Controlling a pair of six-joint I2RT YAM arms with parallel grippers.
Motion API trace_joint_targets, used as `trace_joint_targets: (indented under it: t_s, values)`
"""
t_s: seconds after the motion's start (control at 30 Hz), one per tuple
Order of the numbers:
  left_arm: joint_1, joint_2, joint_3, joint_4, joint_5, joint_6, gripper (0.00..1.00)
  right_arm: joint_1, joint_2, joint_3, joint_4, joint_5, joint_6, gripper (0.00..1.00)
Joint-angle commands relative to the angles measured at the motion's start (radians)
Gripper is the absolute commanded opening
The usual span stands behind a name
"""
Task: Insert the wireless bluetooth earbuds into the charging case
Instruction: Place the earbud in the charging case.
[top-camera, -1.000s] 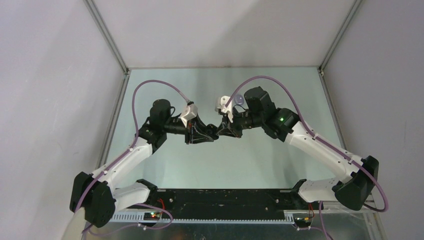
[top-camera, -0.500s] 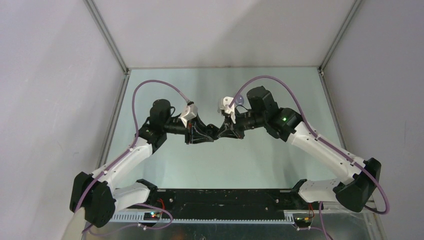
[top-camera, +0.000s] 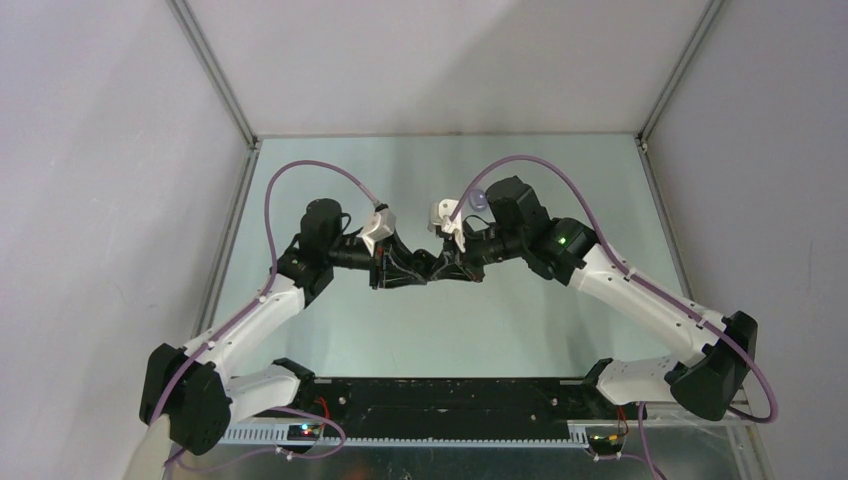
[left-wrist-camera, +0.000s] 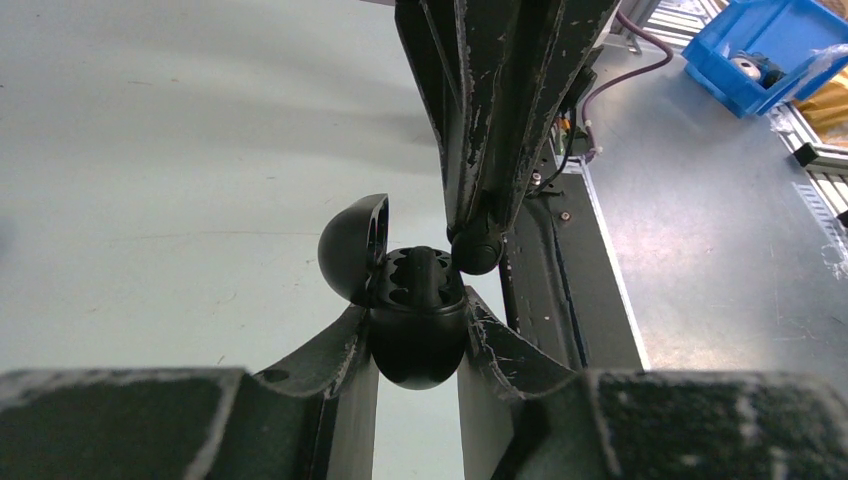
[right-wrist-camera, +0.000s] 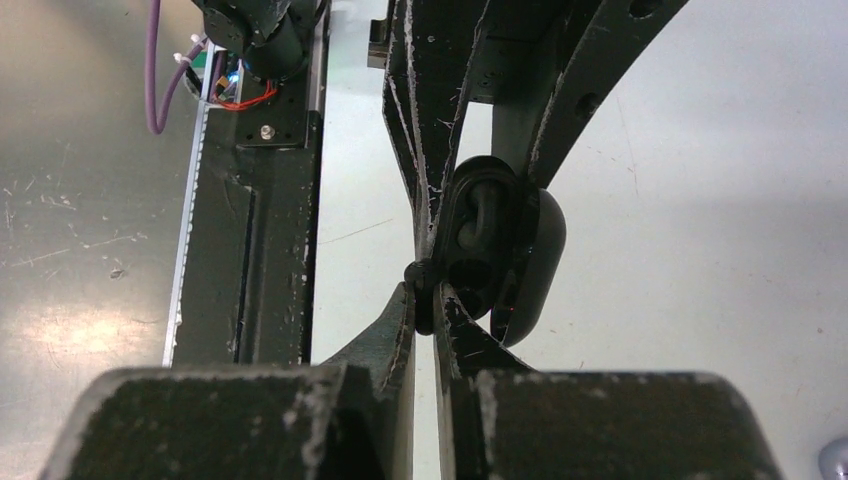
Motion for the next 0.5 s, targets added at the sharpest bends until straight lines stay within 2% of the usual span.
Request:
trace_joint_targets:
  t_s: [0.0,0.47]
  values:
    - [-0.006,-0.023,0.011,0.05,0.029,0.021,0.0,0.011,0.006,0.01,0.042,0.075,0.02,0.08]
    - [-0.006,-0.019,0.011,0.048,0.026,0.024,0.0,-0.026,-0.04,0.01,0.064,0.127,0.045,0.09]
